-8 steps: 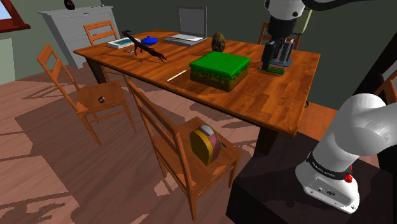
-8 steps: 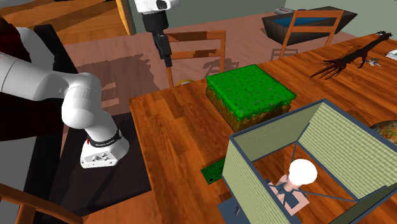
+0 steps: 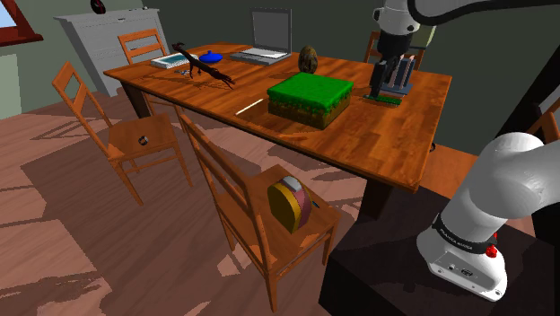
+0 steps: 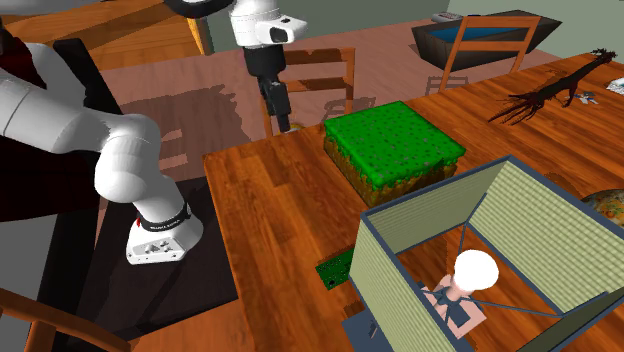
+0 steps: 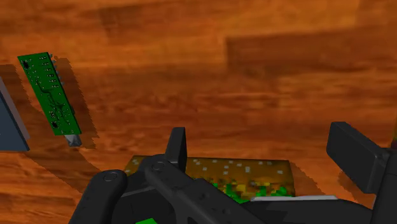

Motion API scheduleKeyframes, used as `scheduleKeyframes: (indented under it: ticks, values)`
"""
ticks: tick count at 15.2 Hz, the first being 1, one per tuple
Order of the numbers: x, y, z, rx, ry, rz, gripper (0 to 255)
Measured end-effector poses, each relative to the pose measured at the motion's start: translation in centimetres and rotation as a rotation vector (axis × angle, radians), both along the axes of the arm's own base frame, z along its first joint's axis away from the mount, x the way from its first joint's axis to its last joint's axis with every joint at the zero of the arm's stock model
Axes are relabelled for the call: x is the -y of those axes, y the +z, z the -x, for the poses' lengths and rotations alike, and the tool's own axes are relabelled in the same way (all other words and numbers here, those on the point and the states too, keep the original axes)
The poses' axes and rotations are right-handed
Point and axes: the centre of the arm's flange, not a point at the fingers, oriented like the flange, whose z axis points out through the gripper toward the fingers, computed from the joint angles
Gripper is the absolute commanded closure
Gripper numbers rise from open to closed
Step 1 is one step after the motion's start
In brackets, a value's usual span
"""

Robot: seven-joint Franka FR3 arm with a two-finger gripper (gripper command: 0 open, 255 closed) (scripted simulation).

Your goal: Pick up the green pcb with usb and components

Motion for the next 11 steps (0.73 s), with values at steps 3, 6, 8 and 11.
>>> scheduleKeyframes:
  ticks: [3,6,8,11]
  values:
    - [3.3,-1.6,-0.9,-0.005,-0.001,-0.003,0]
    - [7.3,-3.0,-2.3,-0.010,-0.003,-0.006,0]
    - [9.5,-3.7,-3.0,-0.013,-0.004,-0.008,0]
    - [13.2,-5.2,-4.2,-0.018,-0.006,-0.011,0]
